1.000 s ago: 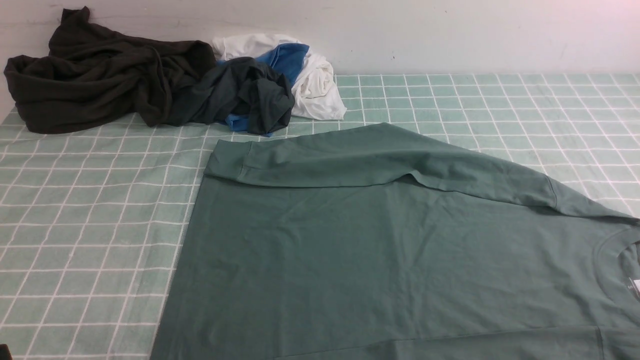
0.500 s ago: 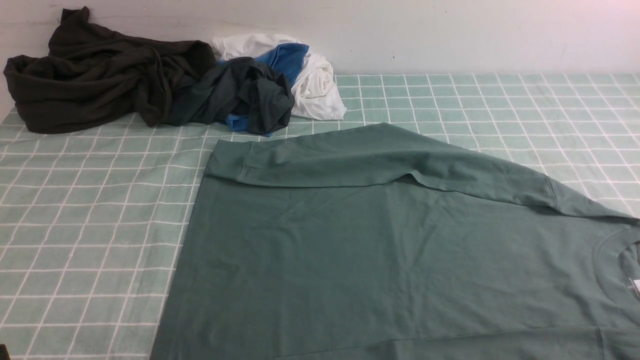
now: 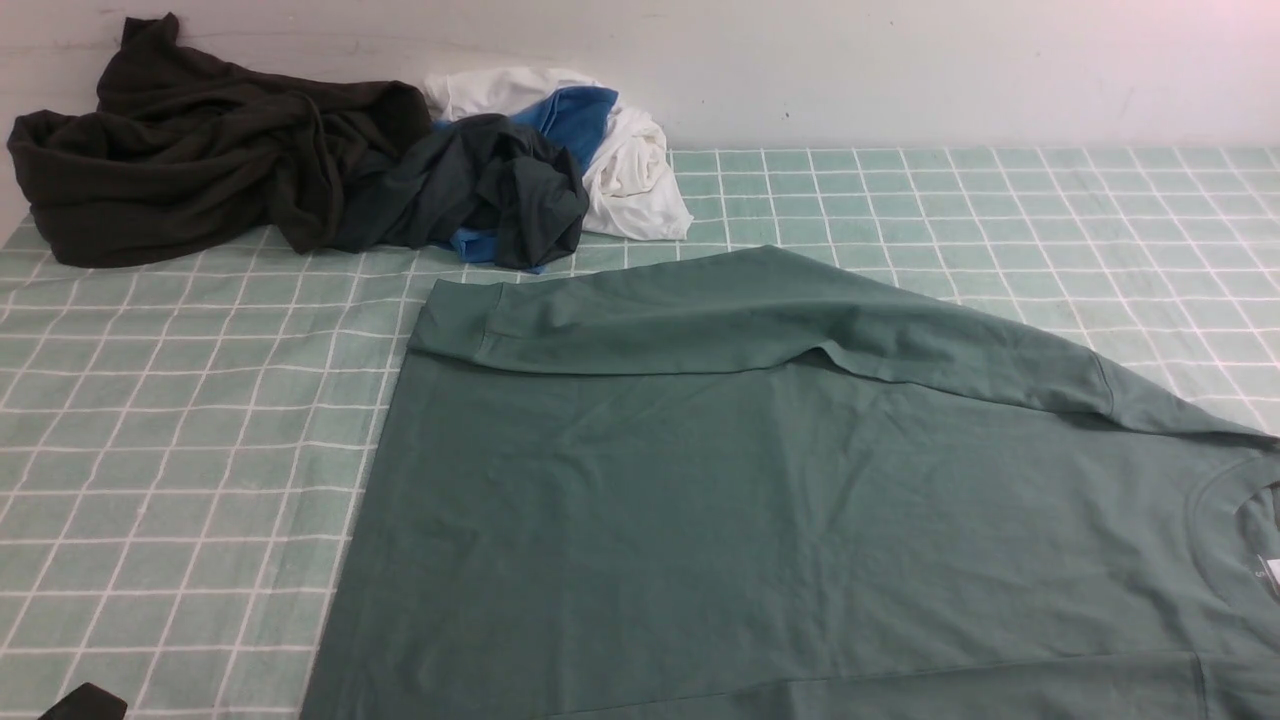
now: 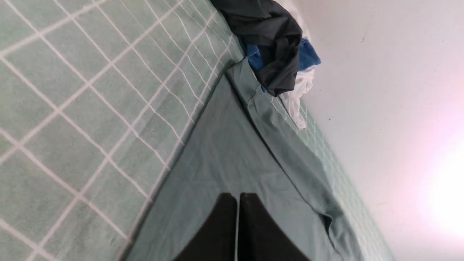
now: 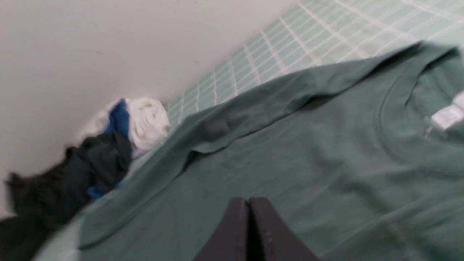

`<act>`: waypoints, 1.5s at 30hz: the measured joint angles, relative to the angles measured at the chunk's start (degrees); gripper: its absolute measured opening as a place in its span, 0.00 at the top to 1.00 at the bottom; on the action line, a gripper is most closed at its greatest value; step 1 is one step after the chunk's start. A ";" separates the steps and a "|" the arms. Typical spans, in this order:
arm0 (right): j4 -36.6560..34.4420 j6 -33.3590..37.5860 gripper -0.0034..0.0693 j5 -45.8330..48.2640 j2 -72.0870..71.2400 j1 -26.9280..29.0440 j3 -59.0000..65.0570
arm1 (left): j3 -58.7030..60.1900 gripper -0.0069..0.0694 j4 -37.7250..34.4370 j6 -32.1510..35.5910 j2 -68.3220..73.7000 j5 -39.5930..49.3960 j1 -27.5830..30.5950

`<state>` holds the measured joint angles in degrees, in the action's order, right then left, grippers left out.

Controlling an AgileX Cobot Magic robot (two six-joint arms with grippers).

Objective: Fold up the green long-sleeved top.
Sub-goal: Use the left arm to clamp the cuff closest to it

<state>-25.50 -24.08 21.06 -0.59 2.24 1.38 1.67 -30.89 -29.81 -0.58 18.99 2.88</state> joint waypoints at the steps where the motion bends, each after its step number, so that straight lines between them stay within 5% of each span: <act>1: -3.91 -1.71 0.97 0.31 0.00 0.00 0.00 | 0.00 0.91 -0.41 -0.19 0.00 0.00 0.00; 8: -13.91 -2.77 0.97 0.06 0.00 0.00 -0.01 | 0.00 0.91 -0.70 2.05 0.00 -1.25 0.00; 16: -14.65 11.51 0.97 0.17 0.11 0.00 -1.92 | -16.25 0.91 0.44 34.38 3.55 6.02 0.00; 24: -1.27 34.63 0.97 7.40 19.65 0.00 -23.36 | -39.64 0.91 12.51 48.41 34.61 29.69 -0.73; 30: 4.18 43.29 0.97 28.81 38.81 -3.85 -41.93 | -49.81 0.90 18.74 51.68 54.37 39.65 -12.78; 37: 7.54 45.77 0.97 43.55 48.74 -14.70 -45.80 | -49.91 0.71 24.61 51.75 73.20 40.92 -28.23; 45: 8.47 45.96 0.97 44.06 49.92 -16.52 -45.85 | -49.91 0.40 27.15 51.12 89.36 33.82 -32.68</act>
<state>-17.03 21.88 65.12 49.32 -14.27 -44.47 -48.25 -3.74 21.31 88.77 52.81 -29.80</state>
